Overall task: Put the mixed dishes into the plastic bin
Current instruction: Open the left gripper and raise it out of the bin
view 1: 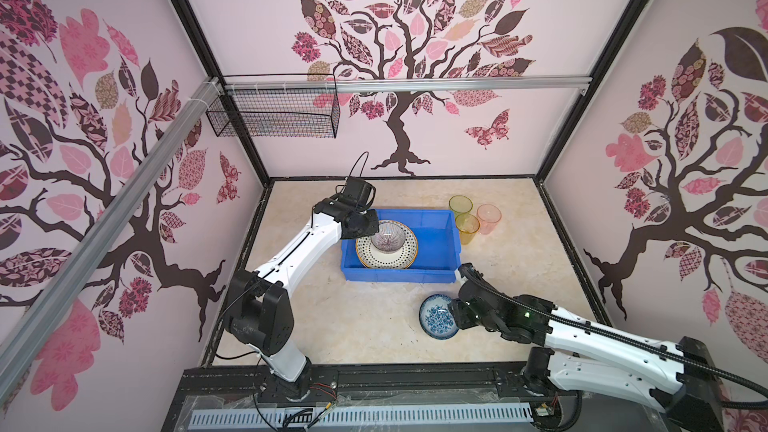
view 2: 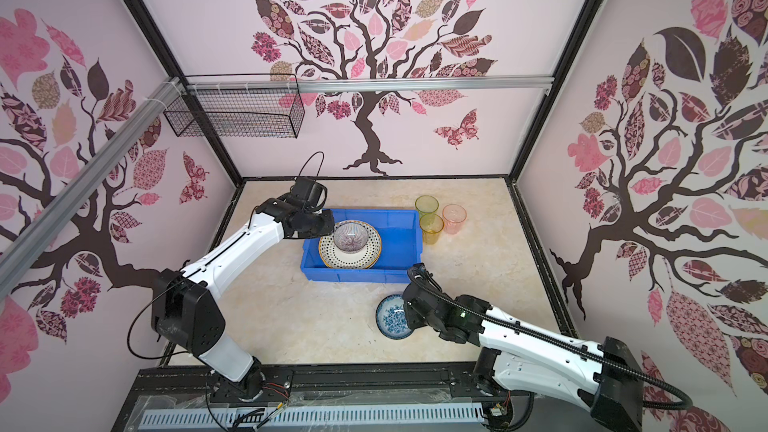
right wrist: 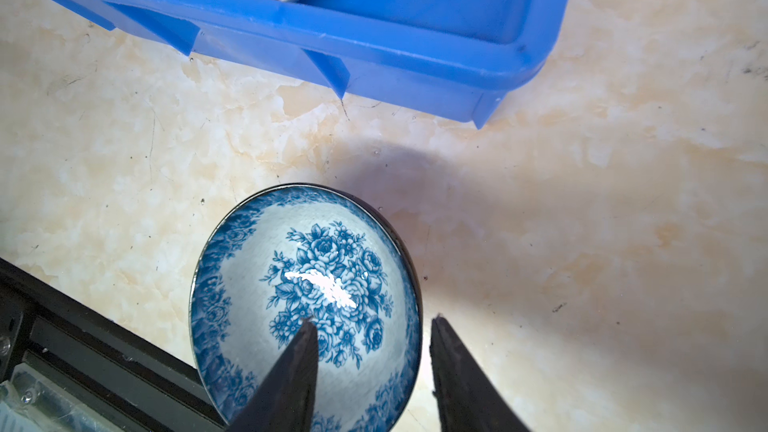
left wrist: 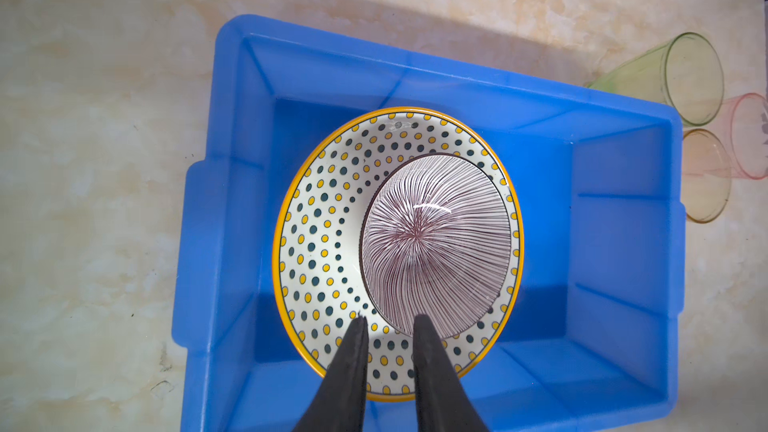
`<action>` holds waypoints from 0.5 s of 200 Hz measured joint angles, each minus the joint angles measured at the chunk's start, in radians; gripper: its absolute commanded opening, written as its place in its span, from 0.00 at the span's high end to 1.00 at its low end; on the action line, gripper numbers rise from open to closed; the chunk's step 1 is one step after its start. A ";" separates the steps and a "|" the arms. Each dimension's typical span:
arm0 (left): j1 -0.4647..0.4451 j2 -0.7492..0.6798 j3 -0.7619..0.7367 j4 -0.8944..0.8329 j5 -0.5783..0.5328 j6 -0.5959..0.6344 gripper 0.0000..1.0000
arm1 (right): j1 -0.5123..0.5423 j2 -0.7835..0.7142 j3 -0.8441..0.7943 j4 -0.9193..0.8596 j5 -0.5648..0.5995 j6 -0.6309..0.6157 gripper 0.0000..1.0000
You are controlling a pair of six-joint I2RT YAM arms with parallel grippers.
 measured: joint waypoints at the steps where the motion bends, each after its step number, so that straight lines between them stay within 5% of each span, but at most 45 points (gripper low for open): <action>1: 0.000 -0.002 -0.001 0.000 0.000 0.000 0.76 | 0.000 0.000 0.000 0.000 0.000 0.000 0.52; 100: 0.000 -0.249 -0.159 -0.021 0.051 0.004 0.73 | 0.000 0.004 0.000 0.003 -0.013 0.014 0.52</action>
